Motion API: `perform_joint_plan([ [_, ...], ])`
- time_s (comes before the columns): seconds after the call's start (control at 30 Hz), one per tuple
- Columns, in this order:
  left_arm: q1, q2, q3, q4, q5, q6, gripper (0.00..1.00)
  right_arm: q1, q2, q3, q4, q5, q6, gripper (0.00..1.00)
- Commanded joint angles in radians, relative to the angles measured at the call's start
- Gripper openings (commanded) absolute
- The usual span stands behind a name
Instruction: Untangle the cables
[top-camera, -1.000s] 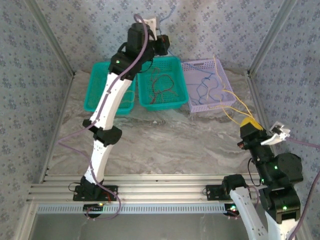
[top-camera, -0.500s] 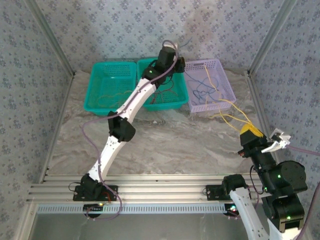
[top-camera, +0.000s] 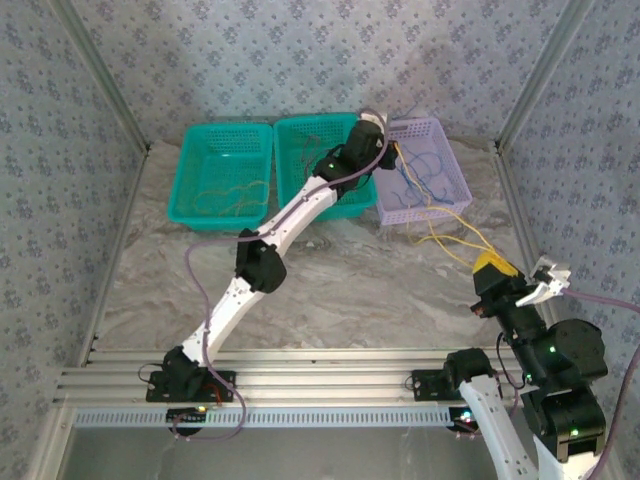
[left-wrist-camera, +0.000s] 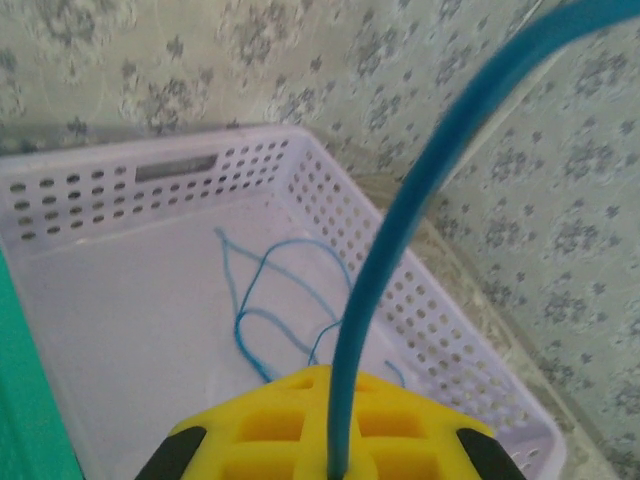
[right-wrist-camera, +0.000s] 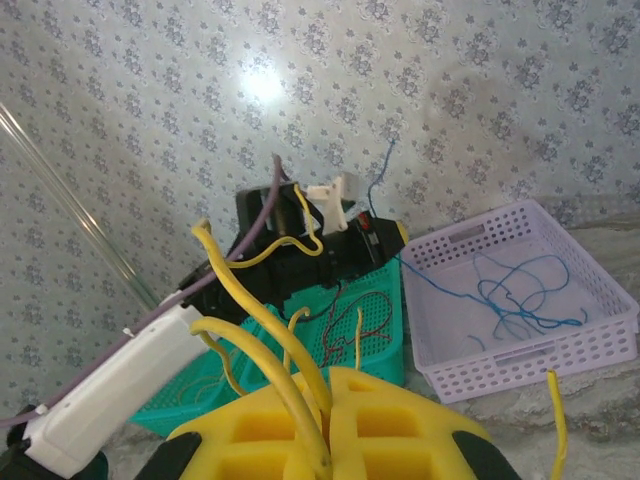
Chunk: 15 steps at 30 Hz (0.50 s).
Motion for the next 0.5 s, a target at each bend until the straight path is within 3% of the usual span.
perform_joint_plan([
  [0.0, 0.020, 0.038, 0.017, 0.002, -0.013, -0.001, 0.07, 0.009, -0.020, -0.012, 0.006, -0.029, -0.015, 0.00],
  [0.47, 0.045, -0.012, 0.016, -0.058, 0.113, -0.012, 0.82, 0.009, -0.020, -0.047, 0.029, -0.044, 0.033, 0.00],
])
